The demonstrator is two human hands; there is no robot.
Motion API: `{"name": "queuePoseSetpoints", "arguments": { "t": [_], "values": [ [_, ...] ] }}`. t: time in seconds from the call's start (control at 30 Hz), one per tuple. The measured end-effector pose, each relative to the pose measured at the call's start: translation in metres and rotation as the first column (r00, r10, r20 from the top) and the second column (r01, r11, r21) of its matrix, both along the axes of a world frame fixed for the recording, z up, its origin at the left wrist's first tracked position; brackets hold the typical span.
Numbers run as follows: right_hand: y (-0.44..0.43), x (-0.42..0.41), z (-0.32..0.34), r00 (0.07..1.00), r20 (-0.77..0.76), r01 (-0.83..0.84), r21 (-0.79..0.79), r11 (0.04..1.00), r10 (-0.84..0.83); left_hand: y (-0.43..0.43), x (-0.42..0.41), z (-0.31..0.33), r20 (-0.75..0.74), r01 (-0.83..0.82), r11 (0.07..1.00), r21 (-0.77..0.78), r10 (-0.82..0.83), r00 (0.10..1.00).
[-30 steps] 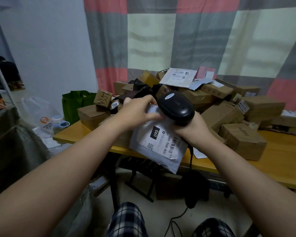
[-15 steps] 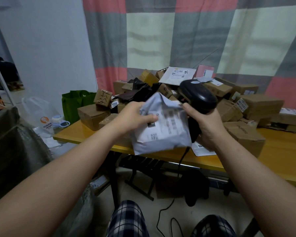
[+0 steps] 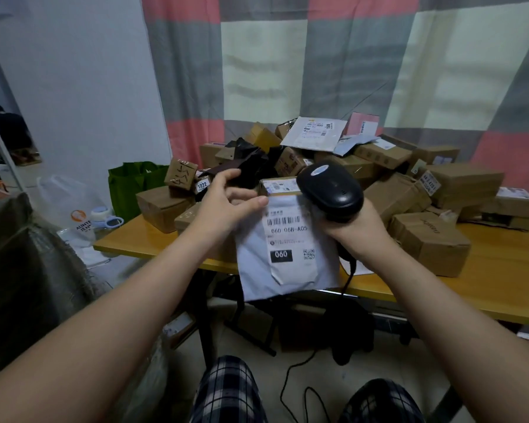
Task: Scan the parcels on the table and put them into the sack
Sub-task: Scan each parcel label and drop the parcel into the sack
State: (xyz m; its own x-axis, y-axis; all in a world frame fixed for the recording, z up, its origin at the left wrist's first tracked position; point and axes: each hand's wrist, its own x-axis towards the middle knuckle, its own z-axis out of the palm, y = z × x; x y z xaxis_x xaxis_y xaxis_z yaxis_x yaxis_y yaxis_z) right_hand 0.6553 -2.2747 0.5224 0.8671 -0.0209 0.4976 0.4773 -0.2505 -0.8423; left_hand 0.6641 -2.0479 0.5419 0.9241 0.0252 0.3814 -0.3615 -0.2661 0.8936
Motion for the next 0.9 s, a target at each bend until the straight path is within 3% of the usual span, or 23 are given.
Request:
{"name": "queuePoseSetpoints", "arguments": {
  "t": [0.1, 0.17, 0.3, 0.4, 0.6, 0.9],
  "values": [
    [0.004, -0.003, 0.006, 0.998, 0.053, -0.029, -0.157, 0.987, 0.038, 0.003, 0.004, 0.017, 0.019, 0.062, 0.908, 0.415, -0.076, 0.997],
    [0.006, -0.003, 0.007, 0.997, 0.037, -0.055, -0.158, 0.986, 0.061, 0.001, 0.005, 0.022, -0.027, 0.129, 0.847, 0.515, -0.135, 0.991],
    [0.010, -0.004, 0.003, 1.000, -0.002, 0.030, -0.058, 0.998, -0.030, -0.005, 0.008, 0.024, -0.053, 0.112, 0.881, 0.460, -0.099, 0.994],
    [0.010, -0.014, -0.007, 0.991, 0.070, 0.110, 0.035, 0.993, -0.112, 0.001, 0.013, 0.025, -0.064, 0.076, 0.921, 0.383, -0.056, 0.996],
    [0.016, -0.036, -0.035, 0.996, 0.007, 0.094, -0.149, 0.984, -0.094, 0.010, 0.021, 0.029, -0.095, 0.062, 0.957, 0.284, -0.036, 0.995],
    [0.023, -0.043, -0.031, 0.999, -0.031, 0.039, -0.161, 0.986, -0.044, 0.012, 0.027, 0.030, -0.140, 0.084, 0.943, 0.322, -0.041, 0.989]
  ]
}}
